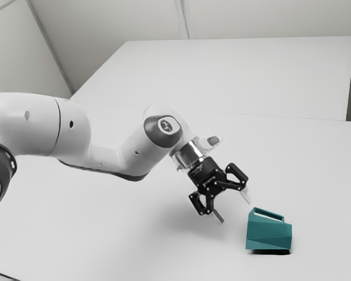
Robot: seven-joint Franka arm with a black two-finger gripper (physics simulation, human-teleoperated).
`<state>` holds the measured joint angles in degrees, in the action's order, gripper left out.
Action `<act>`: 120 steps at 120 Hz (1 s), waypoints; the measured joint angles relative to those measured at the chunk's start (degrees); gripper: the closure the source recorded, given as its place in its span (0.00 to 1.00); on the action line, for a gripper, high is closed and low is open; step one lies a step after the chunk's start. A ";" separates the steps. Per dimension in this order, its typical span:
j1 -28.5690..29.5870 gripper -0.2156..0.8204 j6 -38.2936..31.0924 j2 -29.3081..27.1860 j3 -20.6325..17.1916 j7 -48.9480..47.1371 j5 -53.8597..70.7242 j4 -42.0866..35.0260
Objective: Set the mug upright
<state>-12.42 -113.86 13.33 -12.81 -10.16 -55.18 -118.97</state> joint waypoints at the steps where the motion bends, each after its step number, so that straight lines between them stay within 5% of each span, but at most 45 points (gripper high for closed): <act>1: -0.05 0.21 -0.06 0.12 0.00 -0.02 -0.23 0.03; 120: -4.86 0.21 -8.09 8.27 -0.45 1.62 -6.30 3.88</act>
<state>-17.28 -121.95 21.60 -13.26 -8.54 -61.48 -115.09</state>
